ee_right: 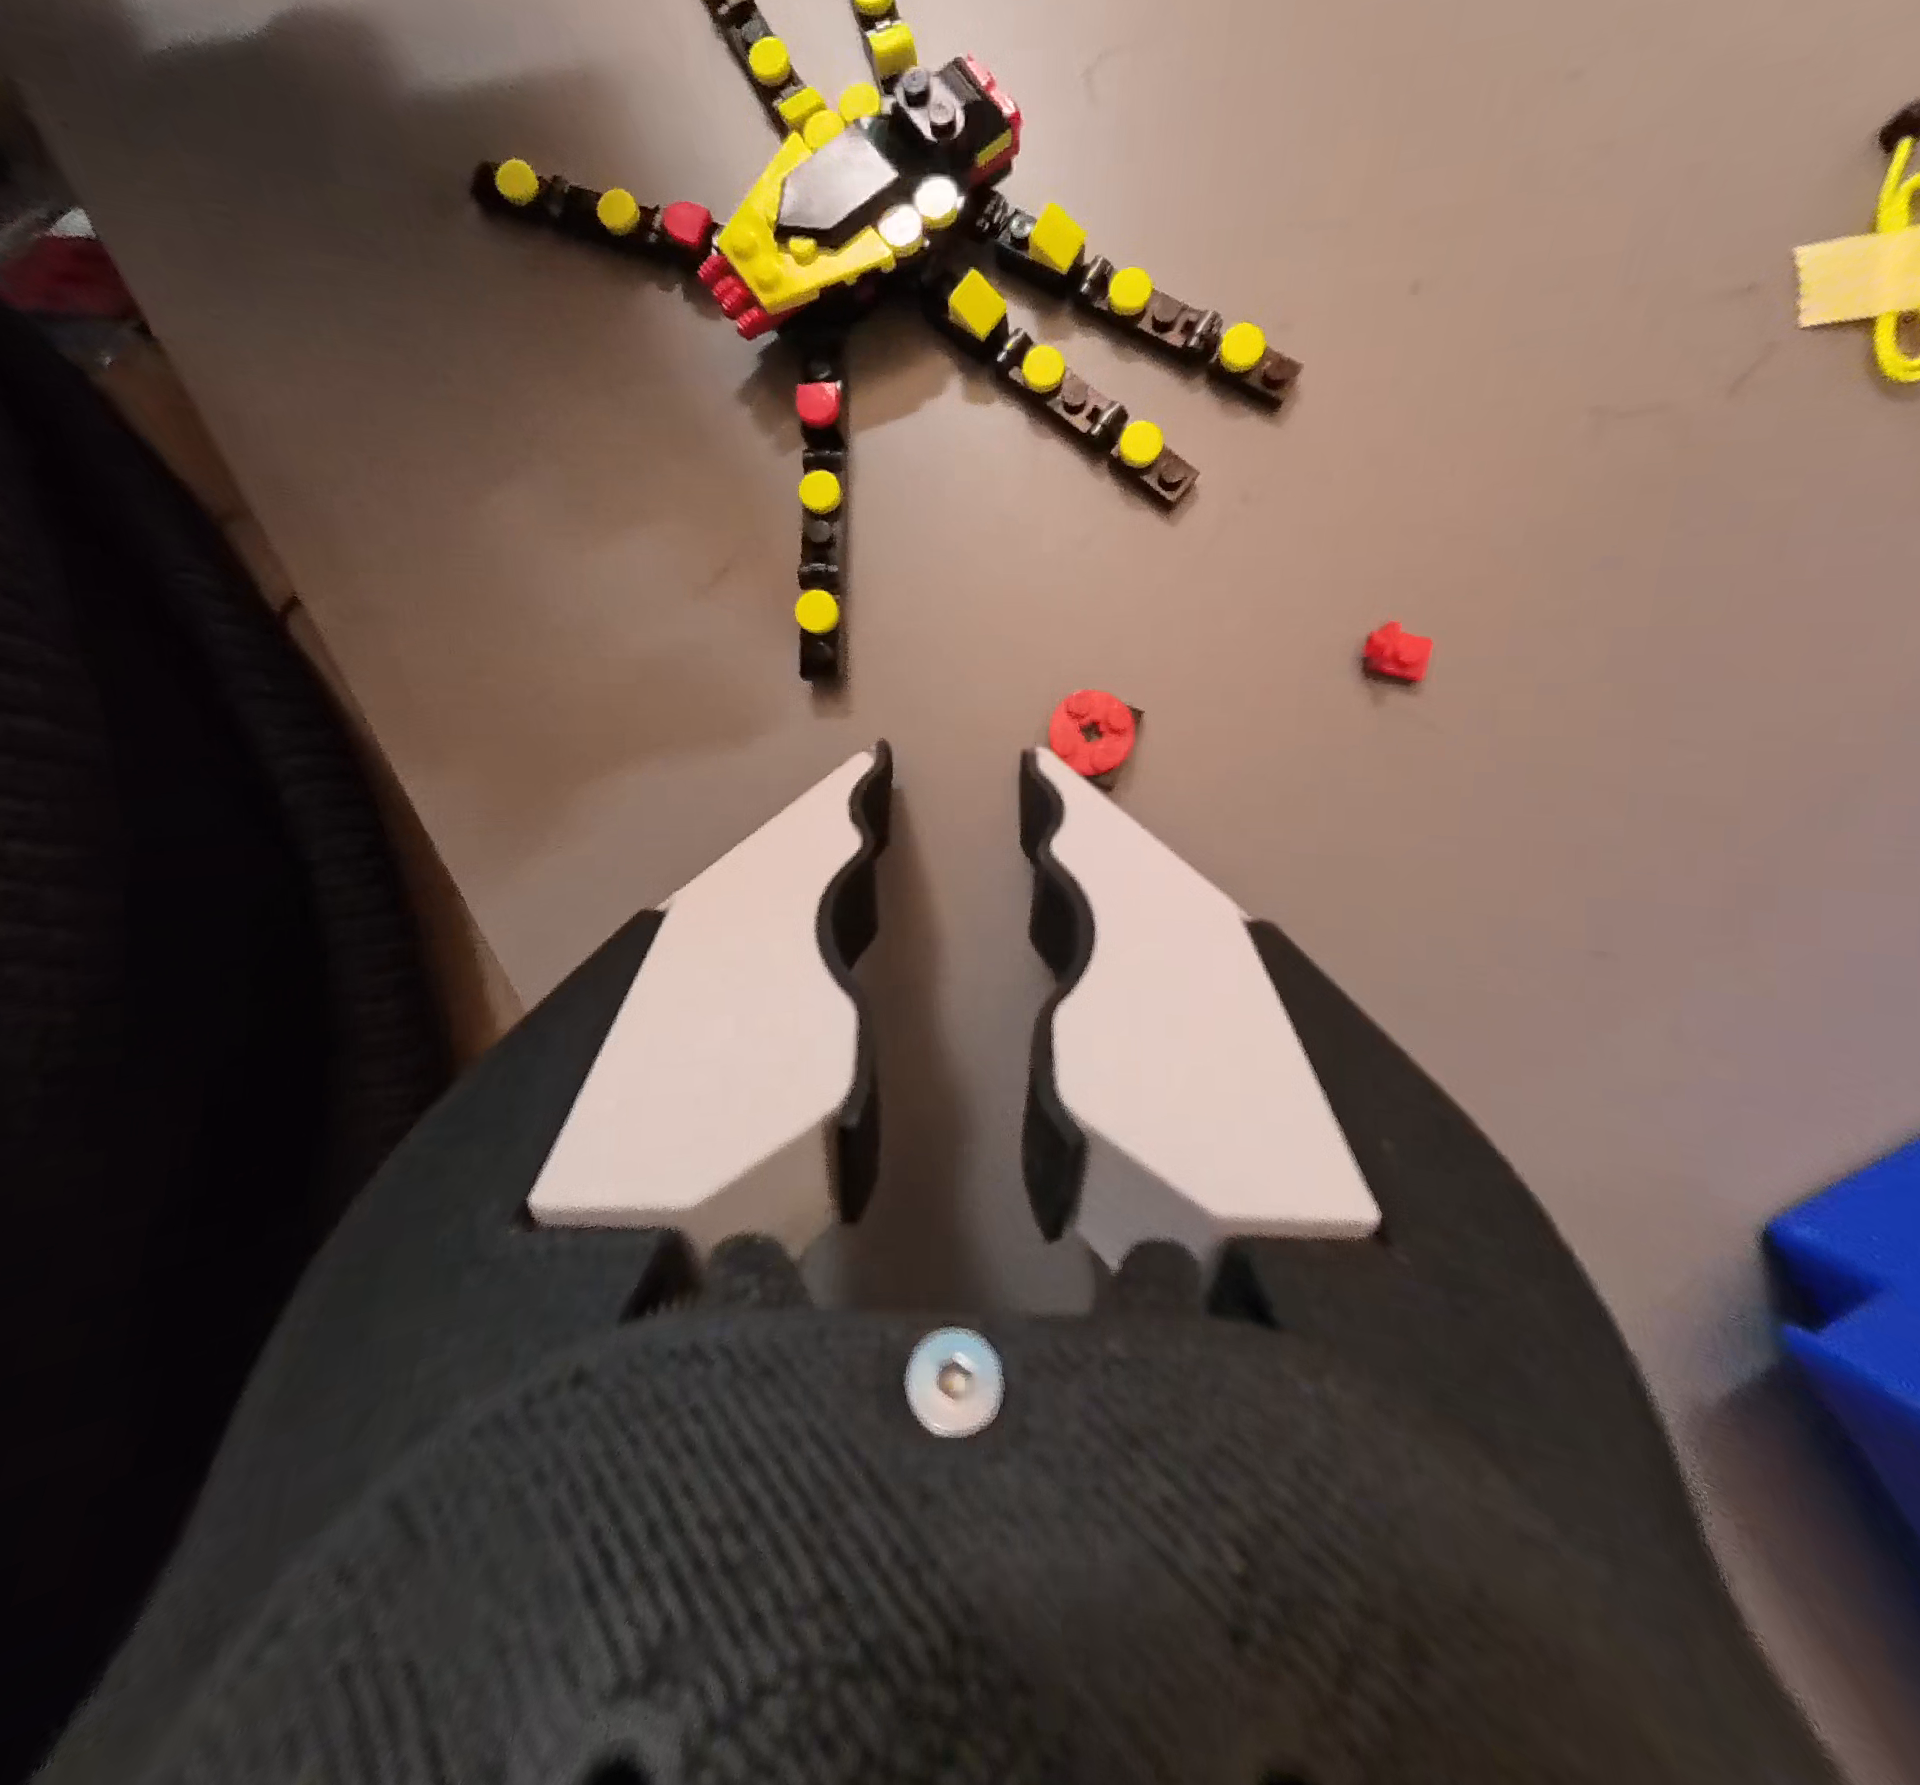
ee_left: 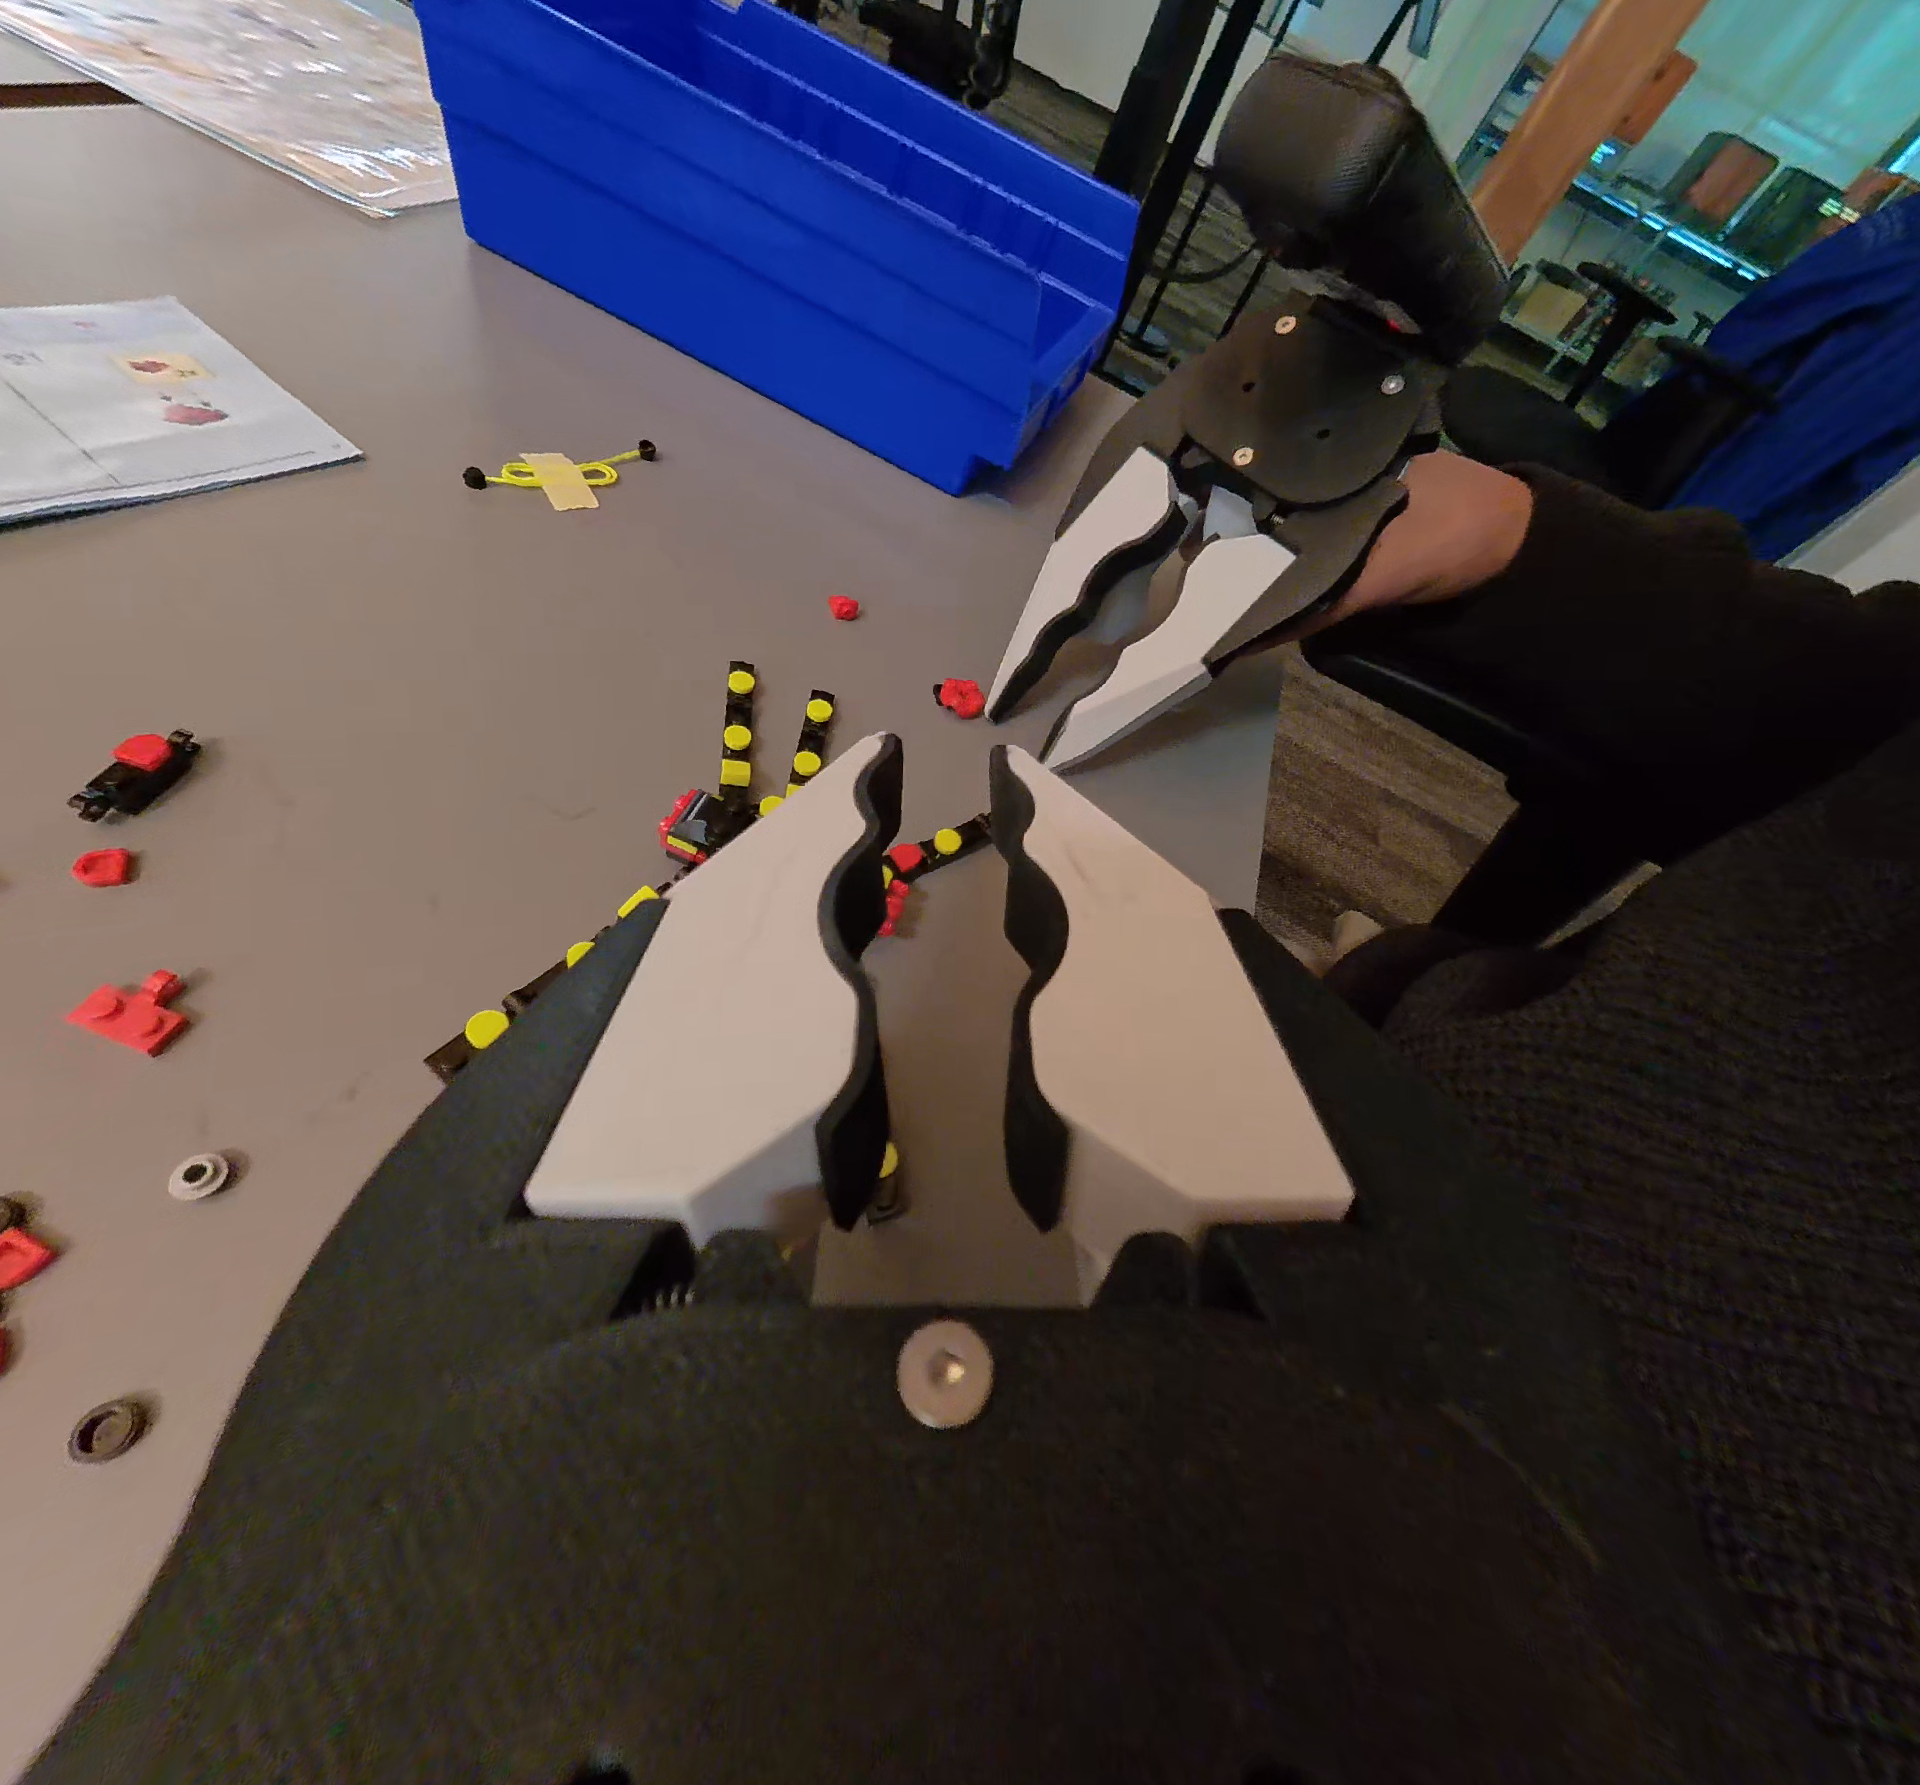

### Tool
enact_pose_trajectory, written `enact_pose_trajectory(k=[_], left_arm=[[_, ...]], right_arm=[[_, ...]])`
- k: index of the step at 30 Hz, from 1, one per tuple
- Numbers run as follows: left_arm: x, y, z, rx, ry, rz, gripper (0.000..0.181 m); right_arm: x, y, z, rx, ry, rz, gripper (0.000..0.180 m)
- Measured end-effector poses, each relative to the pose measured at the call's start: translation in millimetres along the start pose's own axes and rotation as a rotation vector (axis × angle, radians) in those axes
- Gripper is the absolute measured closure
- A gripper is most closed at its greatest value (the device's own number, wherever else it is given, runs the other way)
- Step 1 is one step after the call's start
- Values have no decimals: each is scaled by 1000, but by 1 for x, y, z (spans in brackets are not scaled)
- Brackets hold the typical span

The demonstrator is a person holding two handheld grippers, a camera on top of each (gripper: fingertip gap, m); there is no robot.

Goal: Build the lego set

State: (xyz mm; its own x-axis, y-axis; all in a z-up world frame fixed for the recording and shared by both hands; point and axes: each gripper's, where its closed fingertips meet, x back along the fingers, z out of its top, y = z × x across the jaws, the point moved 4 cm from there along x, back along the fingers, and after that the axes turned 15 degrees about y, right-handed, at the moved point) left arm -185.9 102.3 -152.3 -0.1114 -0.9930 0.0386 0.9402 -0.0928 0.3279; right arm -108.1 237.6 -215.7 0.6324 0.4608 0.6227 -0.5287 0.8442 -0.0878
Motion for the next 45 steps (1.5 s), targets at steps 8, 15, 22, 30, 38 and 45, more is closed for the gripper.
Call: enact_pose_trajectory(k=[8,15,22,30,38,45], left_arm=[[1,-4,0,25,5,7,167],[0,-4,-1,36,3,6,167],[0,-5,-1,43,1,6,167],[0,-6,-1,56,6,9,167],[-1,-6,-2,63,4,9,167],[-2,-5,-2,61,2,10,167]], right_arm=[[12,18,9,18,87,-69,164],[6,21,9,44,103,-76,153],[-1,20,6,44,80,-57,152],[14,51,29,38,223,-226,156],[11,62,27,44,172,-328,169],[4,63,25,27,132,-317,171]])
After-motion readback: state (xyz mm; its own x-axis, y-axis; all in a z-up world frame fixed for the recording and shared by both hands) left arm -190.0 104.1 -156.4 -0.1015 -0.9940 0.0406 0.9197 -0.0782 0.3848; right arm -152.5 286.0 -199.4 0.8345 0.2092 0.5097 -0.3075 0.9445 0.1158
